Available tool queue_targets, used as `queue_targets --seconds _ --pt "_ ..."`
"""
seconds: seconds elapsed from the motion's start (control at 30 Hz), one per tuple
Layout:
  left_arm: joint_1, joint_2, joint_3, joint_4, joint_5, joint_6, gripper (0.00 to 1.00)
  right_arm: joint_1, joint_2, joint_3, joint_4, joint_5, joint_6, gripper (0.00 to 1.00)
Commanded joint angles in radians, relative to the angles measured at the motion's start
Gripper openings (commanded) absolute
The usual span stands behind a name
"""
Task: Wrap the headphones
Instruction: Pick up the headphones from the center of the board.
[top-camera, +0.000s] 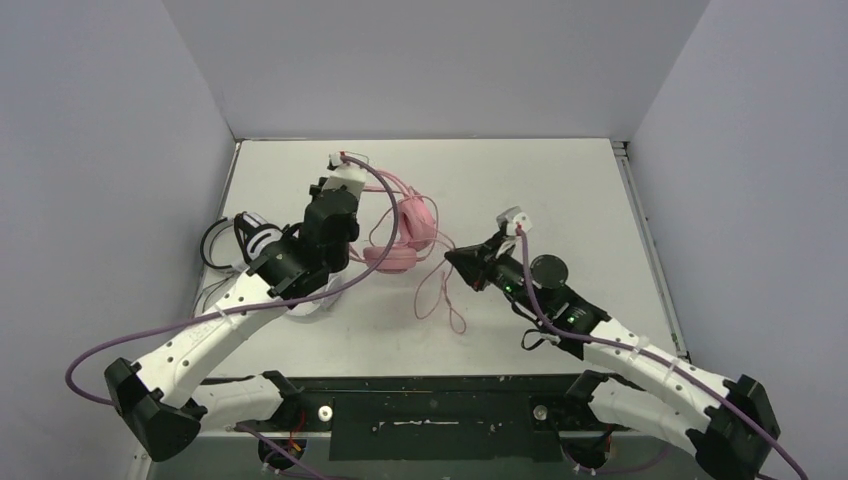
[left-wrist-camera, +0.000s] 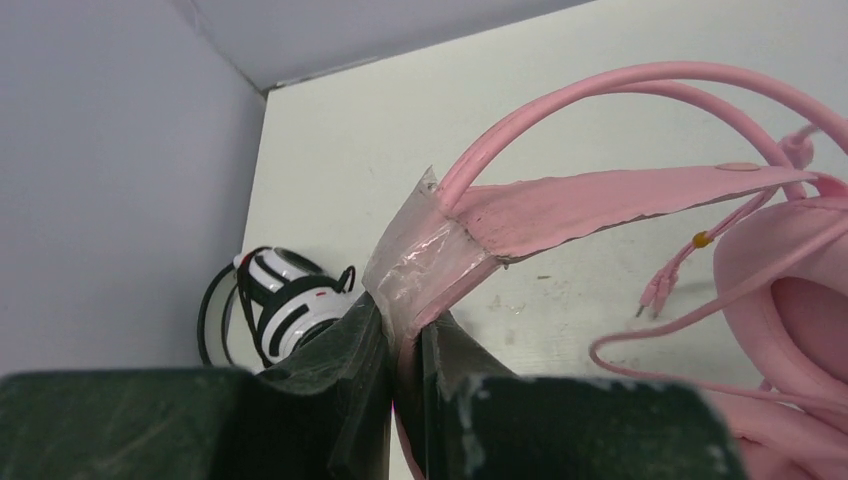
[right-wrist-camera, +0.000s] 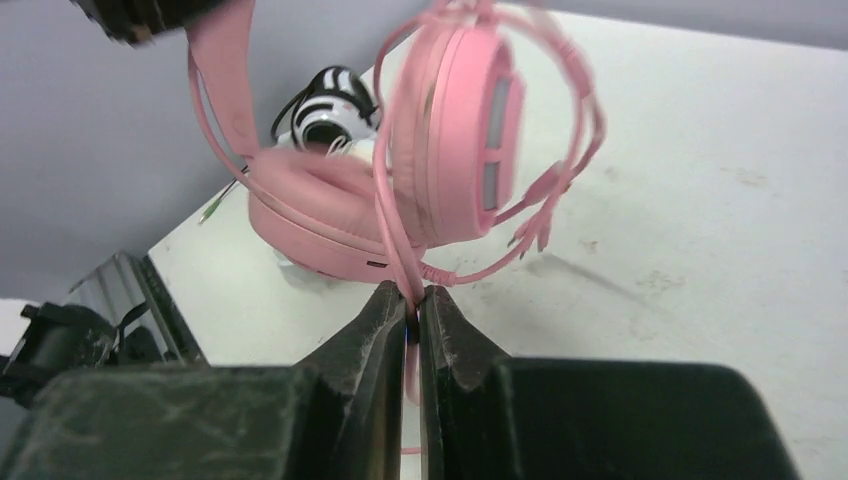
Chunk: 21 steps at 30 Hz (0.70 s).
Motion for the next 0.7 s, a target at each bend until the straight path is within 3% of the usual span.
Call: queue_targets --seconds 0.0,0.1,0.23,0.47,0.5,0.57,0.6,0.67 --pt "0.162 0.021 -0.027 0.038 0.018 -0.145 0.0 -0.015 -0.141 0.018 -0.111 0.267 -0.001 0.0" --pt "0.23 0.021 -0.048 0.019 0.084 -0.19 0.0 -0.026 -0.21 0.04 -0.269 0.543 0.052 0.0" --pt "0.237 -0.011 -0.083 0.062 0.115 -0.182 0.0 -0.045 -0.274 0.047 -0.447 0.824 0.193 0.0" --pt "0.24 -0.041 -0.032 0.044 0.054 -0.206 0.0 -0.119 -0.235 0.088 -0.704 1.053 0.489 0.0" --pt "0.242 -0.052 -0.027 0.049 0.049 -0.21 0.0 -0.13 -0.21 0.094 -0.738 1.08 0.537 0.04" --pt "0.242 -0.08 -0.021 0.064 0.07 -0.211 0.0 -0.143 -0.15 0.109 -0.776 1.083 0.592 0.51" --pt "0.242 -0.09 -0.019 0.072 0.096 -0.214 0.0 -0.144 -0.121 0.114 -0.75 1.057 0.534 0.67" --pt "0.242 -0.106 -0.01 0.075 0.16 -0.228 0.0 -0.146 -0.066 0.126 -0.657 0.947 0.367 0.83"
